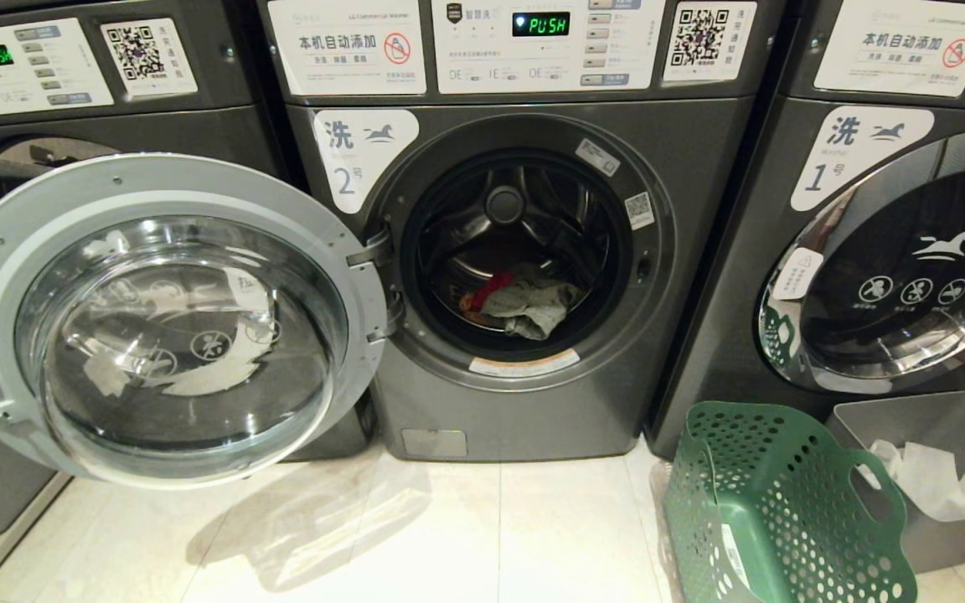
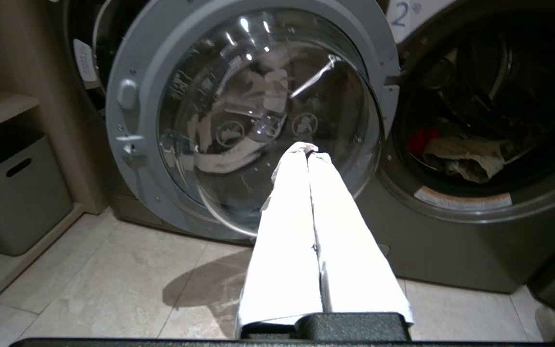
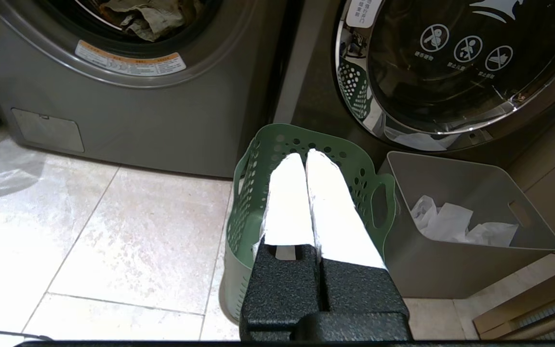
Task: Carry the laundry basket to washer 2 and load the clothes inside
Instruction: Close the washing machine door with the left hand
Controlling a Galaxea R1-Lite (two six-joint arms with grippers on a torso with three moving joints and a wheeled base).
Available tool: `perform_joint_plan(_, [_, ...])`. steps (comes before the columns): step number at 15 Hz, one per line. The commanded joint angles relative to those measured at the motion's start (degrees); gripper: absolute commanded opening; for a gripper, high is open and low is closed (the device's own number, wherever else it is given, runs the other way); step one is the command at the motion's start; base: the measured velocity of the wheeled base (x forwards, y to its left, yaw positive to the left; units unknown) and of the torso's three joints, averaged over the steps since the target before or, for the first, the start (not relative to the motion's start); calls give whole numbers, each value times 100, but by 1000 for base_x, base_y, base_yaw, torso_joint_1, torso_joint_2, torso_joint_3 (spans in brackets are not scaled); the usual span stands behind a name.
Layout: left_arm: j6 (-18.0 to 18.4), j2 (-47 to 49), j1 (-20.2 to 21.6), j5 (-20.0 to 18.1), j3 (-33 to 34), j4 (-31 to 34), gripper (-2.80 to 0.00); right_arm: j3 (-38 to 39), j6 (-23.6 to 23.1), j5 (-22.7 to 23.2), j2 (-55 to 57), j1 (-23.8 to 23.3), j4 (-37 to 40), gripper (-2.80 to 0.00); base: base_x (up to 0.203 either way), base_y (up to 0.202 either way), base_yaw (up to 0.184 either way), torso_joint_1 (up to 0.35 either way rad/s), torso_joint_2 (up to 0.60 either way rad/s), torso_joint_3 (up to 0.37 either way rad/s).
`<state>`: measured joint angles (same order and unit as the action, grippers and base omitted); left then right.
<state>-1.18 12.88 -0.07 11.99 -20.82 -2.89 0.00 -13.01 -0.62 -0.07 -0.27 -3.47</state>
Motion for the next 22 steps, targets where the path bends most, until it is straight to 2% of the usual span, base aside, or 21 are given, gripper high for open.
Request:
perform_joint_plan(1, [-39, 2312, -3, 282, -1287, -167, -280, 0, -9, 1, 7, 0, -4, -280, 0, 0, 0, 0, 0, 0])
perform_joint_plan(4, [-86, 4716, 285, 445, -3088, -723, -280, 0, -62, 27, 7, 0, -4, -280, 0, 0, 0, 0, 0, 0])
perform_joint_plan(8, [-74, 6881, 1202, -51, -4897, -1325, -280, 0, 123, -8, 7, 0, -13, -280, 0, 0, 0, 0, 0, 0])
perform_joint_plan(12, [-46, 8011, 1778, -507, -5907, -2054, -280, 0, 272, -35, 7, 0, -22, -280, 0, 0, 0, 0, 0, 0])
perform_joint_plan(16, [-116, 8849, 2162, -1191, -6843, -2154, -280, 0, 281, -35, 7, 0, -22, -280, 0, 0, 0, 0, 0, 0])
perform_joint_plan(18, [-368, 9288, 2274, -1408, -7524, -2158, -280, 0, 281, -37, 7, 0, -22, -280, 0, 0, 0, 0, 0, 0])
perform_joint_plan(20, [-901, 9688, 2360, -1680, -8096, -2112, -280, 0, 299, -43, 7, 0, -22, -280, 0, 0, 0, 0, 0, 0])
perform_joint_plan(22, [-1054, 9922, 2462, -2060, -8215, -2061, -280, 0, 323, -43, 7, 0, -22, -280, 0, 0, 0, 0, 0, 0])
